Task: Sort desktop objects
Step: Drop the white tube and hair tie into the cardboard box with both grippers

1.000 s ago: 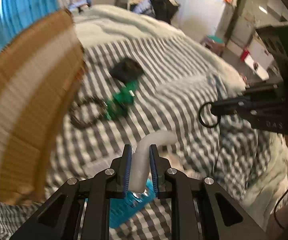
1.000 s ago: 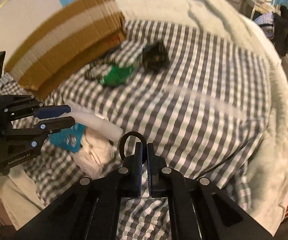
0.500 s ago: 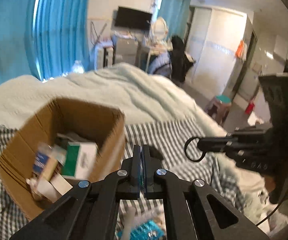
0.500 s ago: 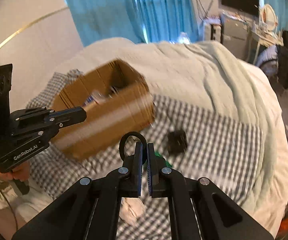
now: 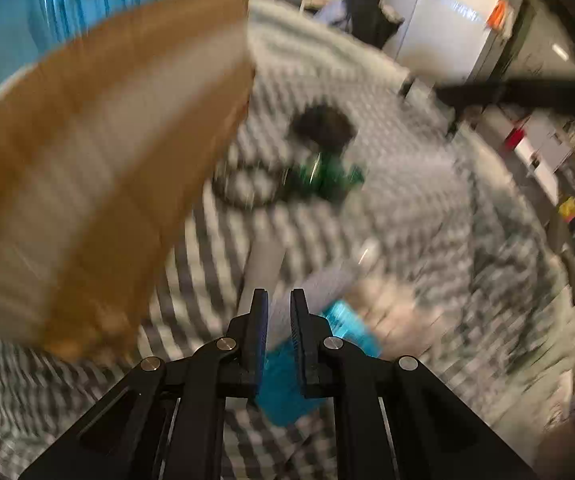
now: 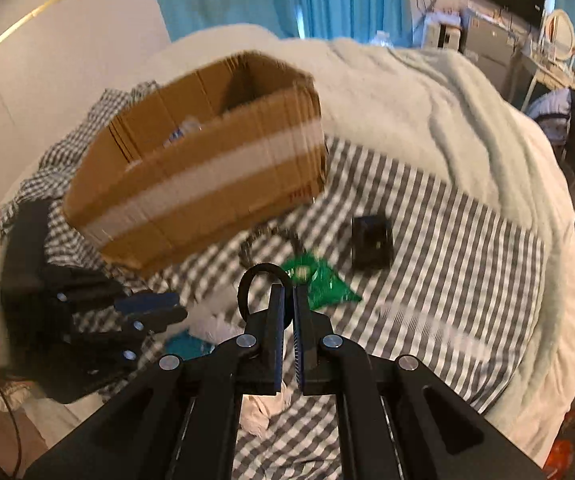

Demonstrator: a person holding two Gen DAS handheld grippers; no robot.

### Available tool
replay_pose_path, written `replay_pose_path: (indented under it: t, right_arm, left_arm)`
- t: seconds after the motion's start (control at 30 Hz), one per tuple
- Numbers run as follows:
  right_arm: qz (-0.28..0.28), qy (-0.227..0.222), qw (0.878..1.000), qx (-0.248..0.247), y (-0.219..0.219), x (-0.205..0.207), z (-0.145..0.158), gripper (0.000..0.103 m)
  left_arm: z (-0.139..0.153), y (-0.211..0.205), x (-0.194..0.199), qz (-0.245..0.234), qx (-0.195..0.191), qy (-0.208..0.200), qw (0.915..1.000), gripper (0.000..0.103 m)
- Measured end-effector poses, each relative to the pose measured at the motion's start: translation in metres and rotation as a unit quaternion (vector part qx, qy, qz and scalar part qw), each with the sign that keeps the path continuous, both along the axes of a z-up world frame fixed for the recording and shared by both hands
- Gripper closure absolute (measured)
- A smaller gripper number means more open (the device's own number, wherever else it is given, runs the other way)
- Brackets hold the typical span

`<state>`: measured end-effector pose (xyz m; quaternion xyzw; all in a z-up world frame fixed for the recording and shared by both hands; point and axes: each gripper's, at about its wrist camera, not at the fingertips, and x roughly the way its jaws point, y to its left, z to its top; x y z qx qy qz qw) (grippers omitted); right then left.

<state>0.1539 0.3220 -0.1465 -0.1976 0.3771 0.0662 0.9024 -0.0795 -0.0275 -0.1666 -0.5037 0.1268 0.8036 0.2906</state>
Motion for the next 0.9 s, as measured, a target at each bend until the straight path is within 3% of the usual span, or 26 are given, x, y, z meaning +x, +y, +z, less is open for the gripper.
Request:
replay_pose_path:
  t: [0.07,0.3,0.37,0.4,0.5,0.9]
  right_arm:
    - [-0.001,0.004,1.0,0.007,-0.005,0.001,-0.002,0.099]
    - [-0.001,0.012,1.0,0.017,-0.012,-0.001,-0.004,0.099]
    - [-0.002,0.011,1.0,0.017,-0.013,-0.003,-0.004,0.099]
    - [-0.003,0.012,1.0,0.019,-0.014,-0.003,-0.004,0.099]
    - [-0.004,0.015,1.0,0.024,-0.016,-0.004,-0.004,0.099]
    - [0.005,0.023,0.999,0.028,-0.014,-0.003,-0.01,0.099]
  left_arm:
    - [-0.022,-0.005,0.0,0.007,-0.013,-0.029,0.9995,0.091]
    - [-0.035,-0.01,-0.005,0.012,-0.021,-0.016,0.9996,0.086]
    - [-0.036,-0.012,-0.006,0.015,-0.016,-0.019,0.9996,0.08]
    - [-0.036,-0.011,-0.007,0.017,-0.015,-0.017,0.9996,0.072]
    - [-0.034,-0.012,-0.008,0.035,-0.02,0.016,0.9991,0.03]
    - [-0.028,-0.035,-0.013,0.082,-0.002,0.026,0.9963,0.03]
